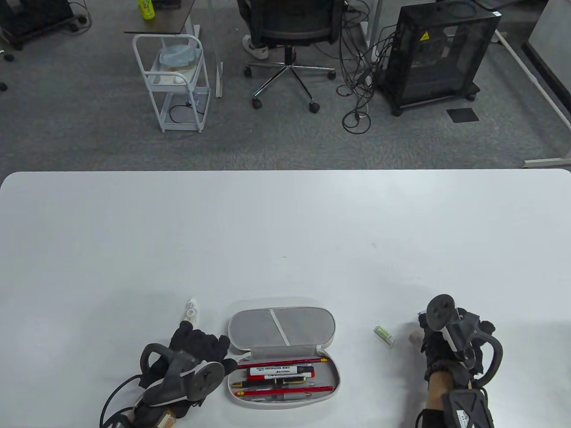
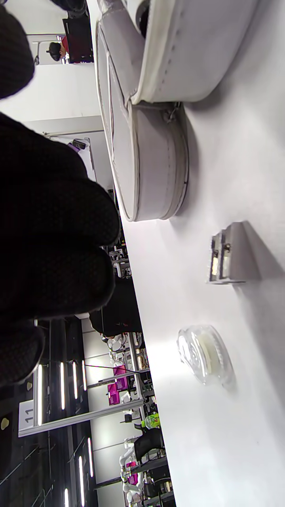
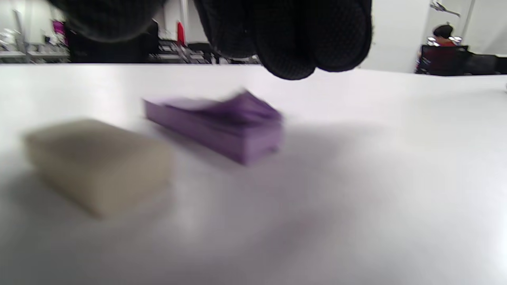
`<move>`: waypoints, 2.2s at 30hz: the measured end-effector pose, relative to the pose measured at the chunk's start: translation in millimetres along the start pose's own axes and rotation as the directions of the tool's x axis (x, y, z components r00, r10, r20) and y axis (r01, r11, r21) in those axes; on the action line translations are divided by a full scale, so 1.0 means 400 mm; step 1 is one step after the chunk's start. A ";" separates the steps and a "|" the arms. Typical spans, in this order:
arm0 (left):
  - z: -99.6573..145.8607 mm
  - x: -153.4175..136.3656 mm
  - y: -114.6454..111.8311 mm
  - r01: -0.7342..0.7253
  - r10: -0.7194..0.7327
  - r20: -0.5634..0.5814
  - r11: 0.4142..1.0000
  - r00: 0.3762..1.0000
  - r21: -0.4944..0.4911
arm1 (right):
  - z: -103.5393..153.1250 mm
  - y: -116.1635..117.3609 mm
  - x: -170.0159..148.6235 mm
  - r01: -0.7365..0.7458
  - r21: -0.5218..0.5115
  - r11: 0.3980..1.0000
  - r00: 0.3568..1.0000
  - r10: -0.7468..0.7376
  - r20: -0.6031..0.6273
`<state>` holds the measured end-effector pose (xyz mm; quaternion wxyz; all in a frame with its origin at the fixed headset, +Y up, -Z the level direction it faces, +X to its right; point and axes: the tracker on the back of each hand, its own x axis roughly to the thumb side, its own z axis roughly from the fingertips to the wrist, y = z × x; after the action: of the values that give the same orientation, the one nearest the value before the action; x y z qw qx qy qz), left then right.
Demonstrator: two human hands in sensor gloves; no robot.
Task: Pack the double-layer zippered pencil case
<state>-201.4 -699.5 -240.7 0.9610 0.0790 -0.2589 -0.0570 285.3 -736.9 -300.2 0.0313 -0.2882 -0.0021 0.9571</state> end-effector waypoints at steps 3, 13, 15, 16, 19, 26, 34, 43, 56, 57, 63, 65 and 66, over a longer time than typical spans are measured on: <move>0.001 -0.003 0.000 -0.006 0.006 -0.008 1.000 1.000 0.000 | -0.016 0.023 -0.009 -0.030 0.126 0.992 0.999 0.035 -0.038; 0.000 -0.001 -0.003 -0.005 0.005 -0.007 1.000 1.000 -0.007 | -0.021 0.048 0.018 -0.158 0.068 0.985 0.987 0.157 0.025; 0.000 0.000 -0.003 -0.002 0.002 -0.005 1.000 1.000 -0.004 | -0.019 0.047 0.016 -0.163 0.040 0.986 0.986 0.162 0.035; 0.000 0.001 -0.003 0.000 0.000 -0.004 1.000 1.000 -0.002 | -0.015 0.040 0.015 -0.147 0.022 0.989 0.989 0.146 0.038; -0.002 0.002 -0.005 -0.001 0.001 -0.003 1.000 1.000 0.003 | 0.017 -0.006 0.044 0.018 -0.056 0.998 0.992 -0.010 0.126; -0.016 0.029 -0.018 0.013 -0.013 0.036 1.000 0.999 0.013 | 0.262 -0.070 0.309 0.072 -0.230 0.971 0.780 0.089 0.619; -0.022 0.058 -0.018 0.040 -0.046 0.119 0.998 0.992 0.056 | 0.400 -0.029 0.517 -0.228 -0.463 0.856 0.505 0.511 0.696; -0.046 0.074 -0.034 0.144 -0.146 0.176 0.989 0.973 0.021 | 0.358 0.009 0.489 -0.121 -0.380 0.917 0.591 0.374 0.714; -0.327 0.163 -0.049 0.324 -0.246 0.303 0.915 0.921 -0.242 | 0.363 0.022 0.463 -0.253 -0.163 0.954 0.581 0.284 0.763; -0.344 0.158 -0.050 0.305 -0.225 0.301 0.918 0.927 -0.254 | 0.352 0.026 0.461 -0.265 -0.084 0.961 0.596 0.231 0.769; -0.407 0.145 -0.092 0.157 -0.084 0.198 0.909 0.977 -0.386 | 0.332 0.029 0.462 -0.274 -0.039 0.961 0.588 0.200 0.784; -0.402 0.157 -0.098 0.146 -0.085 0.213 0.945 0.973 -0.292 | 0.335 0.029 0.464 -0.287 -0.053 0.956 0.583 0.219 0.783; -0.396 0.162 -0.099 0.154 -0.099 0.210 0.953 0.973 -0.261 | 0.336 0.030 0.465 -0.293 -0.058 0.954 0.580 0.225 0.783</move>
<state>-68.4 -728.9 -351.3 0.9270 -0.0452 -0.3355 -0.1616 55.8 -735.6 -291.1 -0.1016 0.1606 0.0635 0.9797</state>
